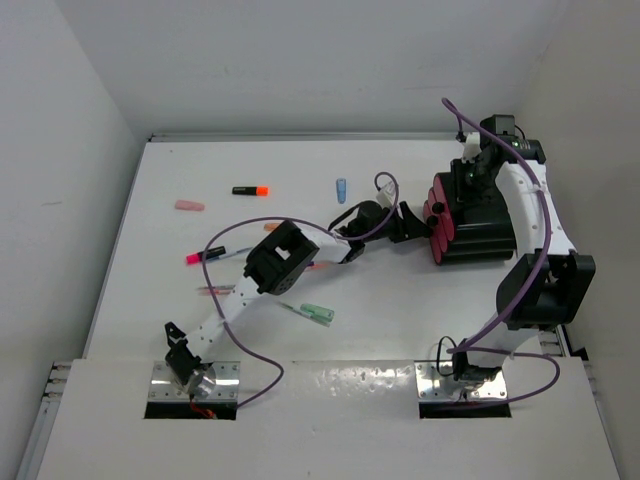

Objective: Sort the stationery into containers
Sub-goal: Open the drawer in the storage box.

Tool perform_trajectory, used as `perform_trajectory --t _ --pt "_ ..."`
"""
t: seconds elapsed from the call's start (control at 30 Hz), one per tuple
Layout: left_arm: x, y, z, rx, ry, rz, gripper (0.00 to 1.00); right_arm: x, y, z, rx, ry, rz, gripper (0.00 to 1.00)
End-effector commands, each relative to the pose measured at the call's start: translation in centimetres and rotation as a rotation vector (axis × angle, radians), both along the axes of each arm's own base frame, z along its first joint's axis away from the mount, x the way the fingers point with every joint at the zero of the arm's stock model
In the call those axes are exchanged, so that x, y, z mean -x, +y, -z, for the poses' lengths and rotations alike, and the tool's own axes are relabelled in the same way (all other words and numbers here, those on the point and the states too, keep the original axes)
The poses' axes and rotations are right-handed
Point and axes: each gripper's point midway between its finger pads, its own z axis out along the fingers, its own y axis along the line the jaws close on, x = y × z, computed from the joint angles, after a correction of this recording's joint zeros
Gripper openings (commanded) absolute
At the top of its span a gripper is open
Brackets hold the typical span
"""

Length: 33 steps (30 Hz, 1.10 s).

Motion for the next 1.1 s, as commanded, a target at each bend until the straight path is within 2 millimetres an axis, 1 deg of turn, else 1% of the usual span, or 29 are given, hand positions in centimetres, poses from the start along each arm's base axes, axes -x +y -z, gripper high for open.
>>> perform_trajectory --t 0.0,0.1,0.13,0.17,0.3,0.33,0.37,0.4,0.43,0.47,0.5,0.53,0.63,0.67,0.7,0.73,0.77,0.8,0.83,0.87,0.9,0.93,0.97,1.0,1.03,1.07 --pt "0.0 -0.7 -0.1 0.023 -0.029 0.004 0.53 1.9 0.7 2.4 -0.036 0.133 0.003 0.33" --pt "-0.3 -0.9 -0.5 0.029 -0.052 0.005 0.50 2.0 0.8 2.7 -0.036 0.143 -0.001 0.32" --pt "-0.5 -0.9 -0.7 0.032 -0.056 0.002 0.47 2.1 0.8 2.7 -0.039 0.145 -0.002 0.31" --pt "-0.4 -0.9 -0.4 0.030 -0.052 0.000 0.46 2.1 0.8 3.0 -0.039 0.152 -0.004 0.30" --pt "0.2 -1.1 -0.8 0.041 -0.055 0.021 0.36 2.1 0.8 3.0 -0.039 0.154 -0.004 0.29" --pt "0.5 -1.0 -0.4 0.038 -0.044 0.026 0.32 2.1 0.8 3.1 -0.037 0.155 -0.006 0.29" --pt "0.5 -0.9 -1.0 0.048 -0.049 0.027 0.30 2.1 0.8 3.0 -0.037 0.151 -0.003 0.29" --pt "0.7 -0.6 -0.2 0.036 -0.028 0.027 0.25 2.1 0.8 3.0 -0.036 0.151 -0.003 0.29" --pt "0.7 -0.3 -0.6 0.038 -0.024 0.024 0.22 2.2 0.7 3.1 -0.033 0.152 -0.003 0.29" --pt "0.6 0.1 -0.5 0.037 -0.010 0.015 0.18 2.3 0.7 3.1 -0.031 0.154 -0.004 0.29" --pt "0.7 0.3 -0.9 0.053 -0.009 0.013 0.12 2.4 0.7 3.2 -0.031 0.158 -0.007 0.29" --pt "0.9 0.8 -1.0 0.049 -0.006 0.013 0.09 2.7 0.7 3.5 -0.031 0.170 -0.007 0.29" --pt "0.5 2.0 -1.7 0.018 -0.038 -0.006 0.08 3.0 0.5 4.0 -0.030 0.187 -0.006 0.29" --pt "-0.1 2.7 -1.3 -0.004 -0.038 -0.028 0.07 3.0 0.4 4.0 -0.030 0.190 0.001 0.29" --pt "-0.6 3.6 -1.4 -0.020 -0.050 -0.043 0.07 2.8 0.3 4.0 -0.032 0.187 0.008 0.29" --pt "-0.7 3.6 -2.1 -0.015 -0.063 -0.045 0.07 2.8 0.2 3.9 -0.032 0.184 0.011 0.29" --pt "-0.9 4.6 -1.4 -0.033 -0.052 -0.053 0.07 2.7 0.2 3.8 -0.033 0.181 0.012 0.29" --pt "-0.9 5.0 -1.2 -0.046 -0.056 -0.054 0.06 2.6 0.2 3.7 -0.034 0.176 0.013 0.29" --pt "-1.2 5.5 -2.1 -0.044 -0.069 -0.060 0.06 2.5 0.1 3.5 -0.032 0.171 0.015 0.29" --pt "-0.7 6.2 -1.0 -0.072 -0.051 -0.058 0.06 2.5 0.1 3.5 -0.031 0.169 0.016 0.30" --pt "-0.5 6.5 -1.1 -0.083 -0.067 -0.051 0.06 2.6 0.1 3.4 -0.031 0.169 0.016 0.30" --pt "-0.5 6.8 -2.0 -0.083 -0.080 -0.049 0.06 2.6 0.1 3.4 -0.031 0.169 0.016 0.32" --pt "0.2 7.5 -0.9 -0.116 -0.069 -0.044 0.06 2.6 0.0 3.4 -0.030 0.168 0.019 0.34" --pt "0.4 7.9 -1.6 -0.118 -0.076 -0.046 0.07 2.6 0.0 3.3 -0.030 0.163 0.019 0.35" --pt "0.3 8.4 -1.6 -0.126 -0.076 -0.059 0.06 2.6 0.0 3.3 -0.030 0.162 0.020 0.36" --pt "0.9 9.3 -0.6 -0.151 -0.065 -0.060 0.07 2.6 0.0 3.3 -0.029 0.162 0.022 0.38"
